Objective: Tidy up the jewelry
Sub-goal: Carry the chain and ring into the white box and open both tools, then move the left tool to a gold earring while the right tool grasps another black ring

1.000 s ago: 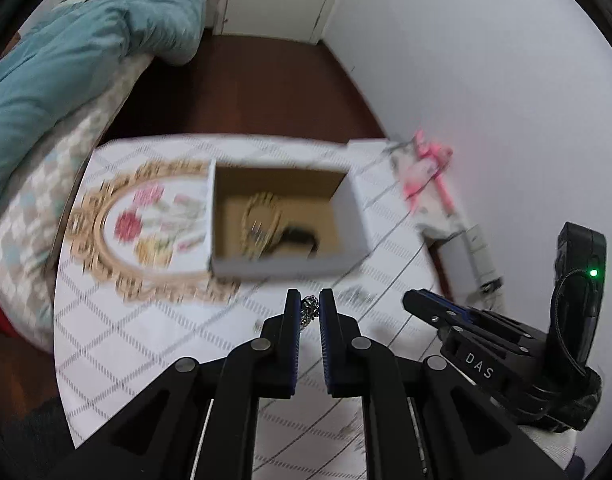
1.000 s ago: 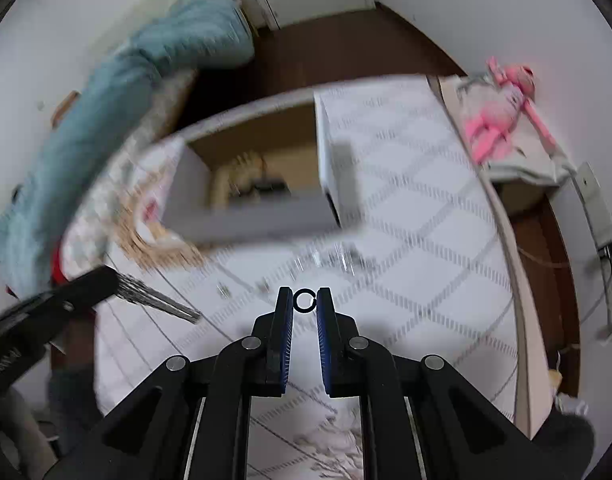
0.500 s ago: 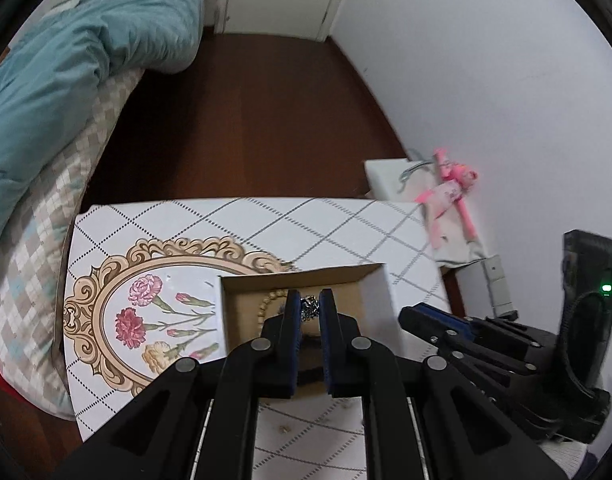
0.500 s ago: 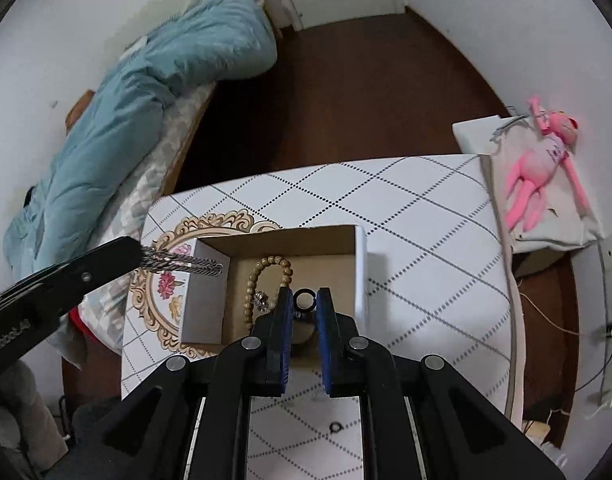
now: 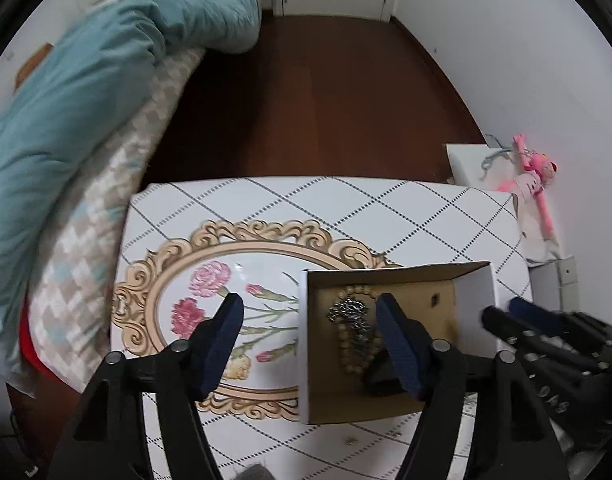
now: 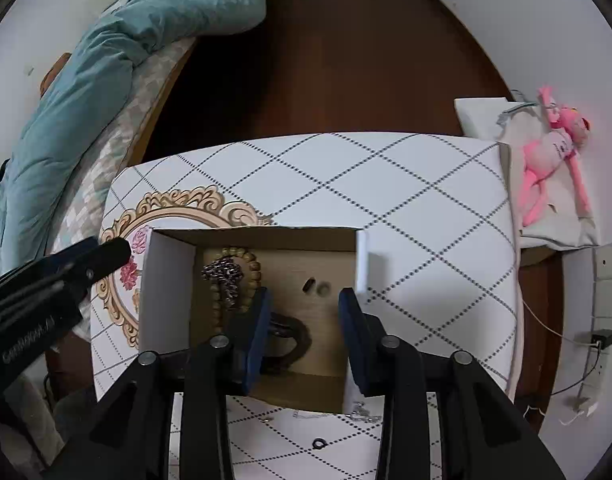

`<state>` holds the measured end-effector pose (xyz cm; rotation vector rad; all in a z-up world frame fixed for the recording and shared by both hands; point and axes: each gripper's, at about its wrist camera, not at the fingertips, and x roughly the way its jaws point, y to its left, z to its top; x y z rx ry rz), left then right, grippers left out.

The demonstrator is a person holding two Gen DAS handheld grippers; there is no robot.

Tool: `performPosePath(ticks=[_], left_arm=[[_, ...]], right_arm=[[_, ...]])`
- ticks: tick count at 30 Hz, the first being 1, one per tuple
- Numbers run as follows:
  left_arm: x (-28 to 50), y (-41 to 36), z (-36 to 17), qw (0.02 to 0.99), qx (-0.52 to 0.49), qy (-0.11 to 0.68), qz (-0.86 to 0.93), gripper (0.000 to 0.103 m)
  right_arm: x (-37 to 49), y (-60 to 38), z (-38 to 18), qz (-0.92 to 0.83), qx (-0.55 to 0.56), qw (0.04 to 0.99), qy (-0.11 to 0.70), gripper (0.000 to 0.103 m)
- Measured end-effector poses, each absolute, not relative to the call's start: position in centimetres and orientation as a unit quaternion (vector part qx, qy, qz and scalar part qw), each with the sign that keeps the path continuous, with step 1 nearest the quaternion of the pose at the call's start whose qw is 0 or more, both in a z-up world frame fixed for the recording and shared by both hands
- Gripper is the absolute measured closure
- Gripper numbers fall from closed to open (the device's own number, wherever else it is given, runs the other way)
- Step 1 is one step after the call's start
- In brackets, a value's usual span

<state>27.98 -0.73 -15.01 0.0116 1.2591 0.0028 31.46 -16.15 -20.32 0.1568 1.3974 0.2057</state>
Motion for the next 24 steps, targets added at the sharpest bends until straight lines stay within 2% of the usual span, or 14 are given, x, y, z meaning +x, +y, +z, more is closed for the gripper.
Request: performPosePath(ticks=[1,3,4,5,6,7,8,10,16,24], left_arm=[[27.6,-0.8,-15.1,0.811,0.011,0.585,0.003,0.033],[26.9,-0.8,-15.5,0.814,0.020,0.581,0.006,0.020],[26.6,-0.8,-15.6,0.815,0.023,0.578,0.008,0.013],[26.4,-0.9,-15.8,0.817,0.025,0.576,0.008,0.008],[26.0,-0.9,-16.1,0.819,0.028,0.573,0.007,0.005],[25.6,-0.8,-16.3,0.821,0.031,0.570,0.012,0.001],[25.2,-0.7,-16.4,0.823,0.034,0.567,0.016,0.001],[24.7,-0.5,-16.8,0.823,0.032,0.566,0.018,0.001],[22.8,-0.2,-17.5,0.823,0.021,0.568,0.025,0.001],[20.5,-0.3,-15.9,0.832,0.013,0.554,0.024,0.001]], right_arm=[[31.2,-16.3,-20.1,0.090,0.068,0.761,0.639,0.064],[30.6,-16.4,-19.6,0.078,0.056,0.770,0.631,0.060],[30.2,-16.4,-19.5,0.071,0.047,0.775,0.627,0.053],[29.8,-16.3,-19.4,0.064,0.037,0.779,0.622,0.042],[29.4,-16.3,-19.3,0.054,0.027,0.784,0.618,0.036],[28.9,-16.3,-19.2,0.046,0.017,0.788,0.613,0.024],[28.5,-16.4,-19.3,0.037,0.009,0.791,0.610,0.013],[27.7,-16.6,-19.6,0.021,-0.005,0.793,0.609,0.005],[25.9,-17.0,-20.5,0.003,-0.024,0.798,0.602,0.000],[24.0,-17.5,-18.2,-0.004,-0.016,0.816,0.578,0.000]])
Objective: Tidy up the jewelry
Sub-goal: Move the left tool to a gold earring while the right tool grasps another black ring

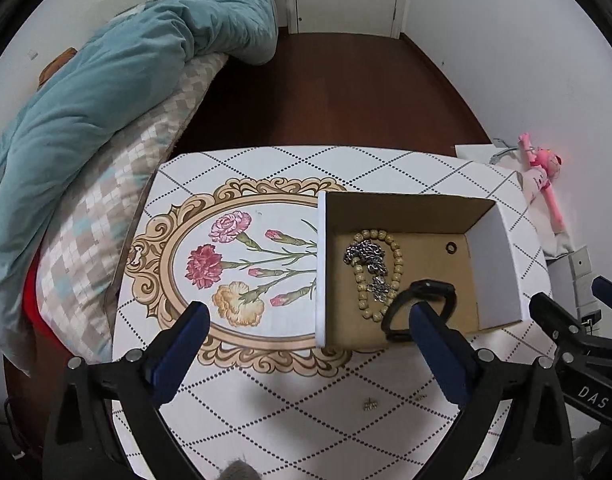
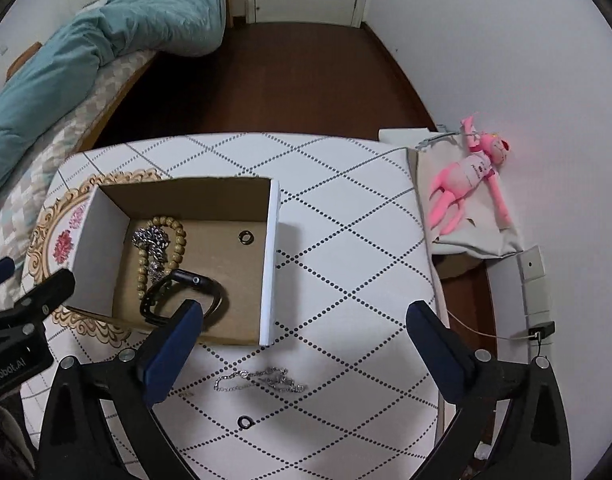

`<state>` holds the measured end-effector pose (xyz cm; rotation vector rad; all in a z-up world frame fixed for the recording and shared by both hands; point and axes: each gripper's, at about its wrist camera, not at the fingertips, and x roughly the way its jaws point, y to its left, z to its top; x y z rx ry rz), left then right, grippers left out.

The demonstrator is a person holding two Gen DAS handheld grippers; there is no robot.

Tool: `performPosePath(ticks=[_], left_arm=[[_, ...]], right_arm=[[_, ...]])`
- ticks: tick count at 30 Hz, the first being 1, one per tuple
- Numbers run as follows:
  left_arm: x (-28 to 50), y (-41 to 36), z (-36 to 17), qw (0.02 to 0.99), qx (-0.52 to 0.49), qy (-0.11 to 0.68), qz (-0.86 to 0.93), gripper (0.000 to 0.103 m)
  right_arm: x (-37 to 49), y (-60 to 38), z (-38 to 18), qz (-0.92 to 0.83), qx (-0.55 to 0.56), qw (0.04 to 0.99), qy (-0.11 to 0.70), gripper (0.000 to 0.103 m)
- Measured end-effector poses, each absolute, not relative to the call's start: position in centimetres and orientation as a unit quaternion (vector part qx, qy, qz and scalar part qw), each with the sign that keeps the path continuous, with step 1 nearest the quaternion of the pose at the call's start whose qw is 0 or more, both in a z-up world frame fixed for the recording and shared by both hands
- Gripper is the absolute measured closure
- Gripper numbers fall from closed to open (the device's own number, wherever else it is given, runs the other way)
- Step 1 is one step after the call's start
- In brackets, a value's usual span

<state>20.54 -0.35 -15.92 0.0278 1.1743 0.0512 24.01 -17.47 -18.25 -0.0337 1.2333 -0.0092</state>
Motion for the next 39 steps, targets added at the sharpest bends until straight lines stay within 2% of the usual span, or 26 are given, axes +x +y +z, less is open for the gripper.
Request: performPosePath(ticks=[17,23,29,34,36,38,39], left_arm=[[14.6,-1.2,-7.1,0.876,0.003,0.481,0.008,0.001],[13.2,-0.8,-6.1,0.880,0.007,0.474,0.016,0.001],[12.0,-0.1,-9.2,0.870,0.011,0.491,0.029,0.001],[11.1,0.4,-14.6,0.851,0.012,0.523,0.042,0.001],[10.8,0.5,-17.0,0.842,0.017,0.537,0.048,0.001],[10.4,0.6,-18.8,0.835,0.021,0.548,0.050,0.002],[10.3,0.7,-19.7,0.831,0.022,0.554,0.049,0.002]], right_arm=[[17.7,-18.3,-8.4,-0.017,0.000,0.866,0.499,0.000],[15.8,-18.4,-6.2,-0.010,0.019,0.875,0.484,0.000],[14.5,-18.5,-9.0,0.001,0.030,0.860,0.510,0.000],[13.3,-18.5,-14.7,0.019,0.039,0.836,0.546,0.002],[12.7,-18.3,-17.4,0.032,0.045,0.828,0.558,0.011],[12.5,-18.0,-19.7,0.036,0.045,0.821,0.568,0.027],[12.3,-17.8,-20.9,0.041,0.047,0.818,0.571,0.030]])
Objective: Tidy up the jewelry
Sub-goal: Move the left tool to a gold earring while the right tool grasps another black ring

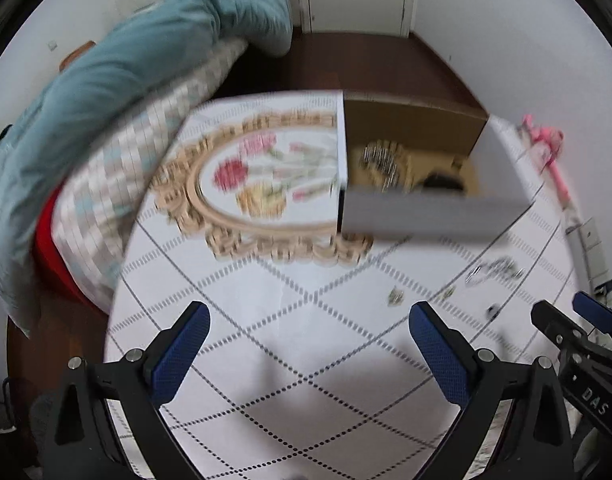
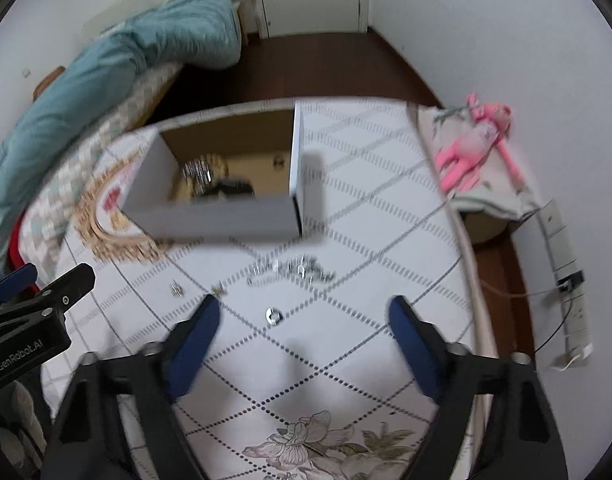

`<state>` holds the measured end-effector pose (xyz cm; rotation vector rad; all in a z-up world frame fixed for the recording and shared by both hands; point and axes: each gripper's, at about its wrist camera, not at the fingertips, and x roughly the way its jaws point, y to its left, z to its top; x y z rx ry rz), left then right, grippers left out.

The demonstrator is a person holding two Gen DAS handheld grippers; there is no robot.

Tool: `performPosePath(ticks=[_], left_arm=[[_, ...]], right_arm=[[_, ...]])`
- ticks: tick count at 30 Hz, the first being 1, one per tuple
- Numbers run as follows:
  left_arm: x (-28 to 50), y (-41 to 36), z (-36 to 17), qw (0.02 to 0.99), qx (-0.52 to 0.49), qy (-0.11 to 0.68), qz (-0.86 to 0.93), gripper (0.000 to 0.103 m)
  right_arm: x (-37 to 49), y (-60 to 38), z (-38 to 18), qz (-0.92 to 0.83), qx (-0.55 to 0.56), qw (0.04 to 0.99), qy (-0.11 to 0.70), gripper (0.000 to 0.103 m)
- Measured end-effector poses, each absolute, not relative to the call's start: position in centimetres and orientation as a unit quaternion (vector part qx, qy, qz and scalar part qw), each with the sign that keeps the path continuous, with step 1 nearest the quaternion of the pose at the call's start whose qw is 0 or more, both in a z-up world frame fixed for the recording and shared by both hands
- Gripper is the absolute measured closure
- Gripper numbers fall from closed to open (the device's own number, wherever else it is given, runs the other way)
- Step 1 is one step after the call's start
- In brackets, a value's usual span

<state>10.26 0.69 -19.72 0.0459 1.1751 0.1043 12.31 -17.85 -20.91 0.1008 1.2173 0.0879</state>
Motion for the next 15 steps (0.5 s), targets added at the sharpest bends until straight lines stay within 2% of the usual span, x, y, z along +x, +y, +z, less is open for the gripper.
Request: performPosePath(ticks=[6,13,15], left_arm=[[9.5,0.7,-23.7,0.818,0.029,0.573,0.040,0.002],[9.1,0.4,-24.5,0.826,0.031,0.563,0.029,0.006],[9.0,0.3,-24.5,0.828,0.028,0.559,0.026,0.007]], right_arm=[[11.5,-16.6,-26.2,0.051,0.054,0.812,0.578,0.043],[10.9,-14.7,-27.0,0.050,0.021,0.840,0.540,0.059],[10.6,-14.1,-26.9,0.040,0.001,0.848,0.529,0.077]])
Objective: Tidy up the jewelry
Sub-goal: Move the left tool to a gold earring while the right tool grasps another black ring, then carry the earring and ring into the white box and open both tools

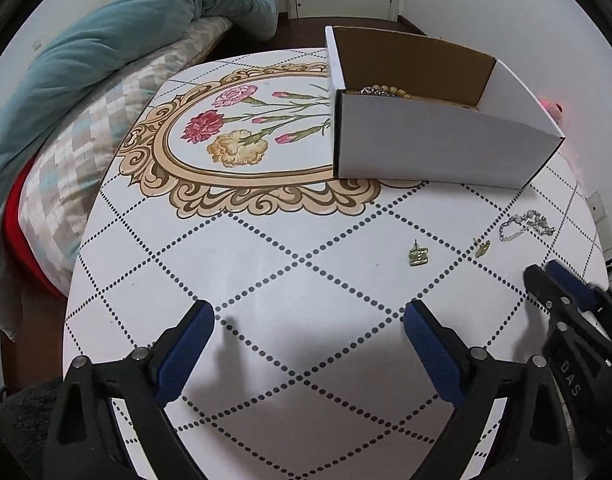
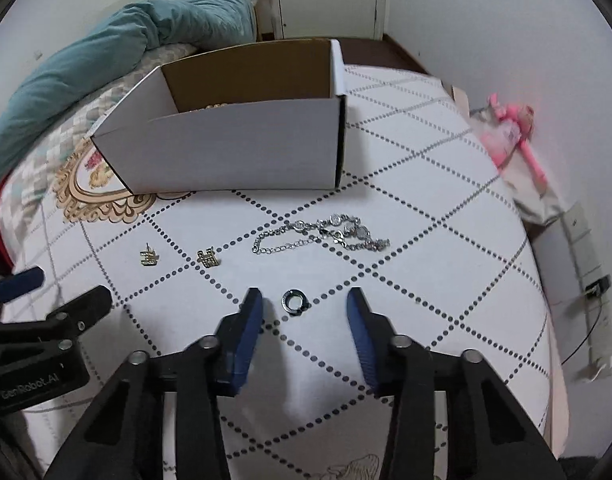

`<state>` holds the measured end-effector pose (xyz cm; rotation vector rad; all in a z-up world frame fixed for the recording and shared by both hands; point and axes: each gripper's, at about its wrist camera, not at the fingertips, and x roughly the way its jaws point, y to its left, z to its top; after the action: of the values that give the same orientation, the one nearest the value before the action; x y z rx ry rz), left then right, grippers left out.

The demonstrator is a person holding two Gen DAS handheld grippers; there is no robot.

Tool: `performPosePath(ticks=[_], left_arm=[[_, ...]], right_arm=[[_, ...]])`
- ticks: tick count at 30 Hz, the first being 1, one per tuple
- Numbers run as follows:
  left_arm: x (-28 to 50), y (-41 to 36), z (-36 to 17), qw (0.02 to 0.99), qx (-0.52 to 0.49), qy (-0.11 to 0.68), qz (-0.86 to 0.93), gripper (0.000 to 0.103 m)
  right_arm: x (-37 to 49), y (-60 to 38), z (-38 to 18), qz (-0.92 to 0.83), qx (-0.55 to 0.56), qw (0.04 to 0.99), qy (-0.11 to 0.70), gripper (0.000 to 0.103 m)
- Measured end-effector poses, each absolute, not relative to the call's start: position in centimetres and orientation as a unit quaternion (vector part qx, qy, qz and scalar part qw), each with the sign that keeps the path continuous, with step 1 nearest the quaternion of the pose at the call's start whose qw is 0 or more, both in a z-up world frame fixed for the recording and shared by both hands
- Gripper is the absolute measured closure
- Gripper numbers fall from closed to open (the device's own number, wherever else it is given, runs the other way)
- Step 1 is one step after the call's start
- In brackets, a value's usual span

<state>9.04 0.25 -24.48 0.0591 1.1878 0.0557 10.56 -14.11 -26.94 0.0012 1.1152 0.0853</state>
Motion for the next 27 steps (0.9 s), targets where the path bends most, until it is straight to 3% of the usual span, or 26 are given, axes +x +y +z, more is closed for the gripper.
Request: performPosePath(ticks=[1,7,10,12,15,17,20,27], left_arm=[[9.0,0.1,-24.4,0.829,0.026,0.558,0.021,0.007],[9.8,-1.7,-24.6,0.833,0.025,0.553,-0.003,0.008],[10.4,-2.8,-25.2,0.829,0.020,0.559,-0.010,0.026],[10.6,-3.5,-25.5,0.828,0.023,0.561,-0.011,0.029],[10.8,-4.3,-25.2,0.834,0.027,0.551,-0.017,0.046],[11.2,-4.7,-25.1,0.836,0.032,0.547,-0.024,0.068],[11.5,-5.4,-24.9,0.837,0.038,0.545,-0.034,0.092],[11.3,-4.9,-24.8,0.836,0.025,0.546,-0.044,0.094]], right_arm=[[10.5,-14.1,-26.8,0.040,0.000,0.849,0.527,0.090],[10.1,-15.1,-26.8,0.034,0.025,0.845,0.533,0.090],[10.4,-16.3,-26.9,0.024,0.042,0.842,0.538,0.090],[10.6,-16.8,-26.9,0.020,0.046,0.841,0.539,0.090],[10.7,-17.4,-26.9,0.014,0.050,0.839,0.542,0.090],[10.9,-17.6,-27.0,0.013,0.052,0.839,0.542,0.090],[10.9,-17.6,-27.0,0.011,0.051,0.839,0.542,0.090],[11.0,-17.8,-27.0,0.010,0.060,0.836,0.545,0.090]])
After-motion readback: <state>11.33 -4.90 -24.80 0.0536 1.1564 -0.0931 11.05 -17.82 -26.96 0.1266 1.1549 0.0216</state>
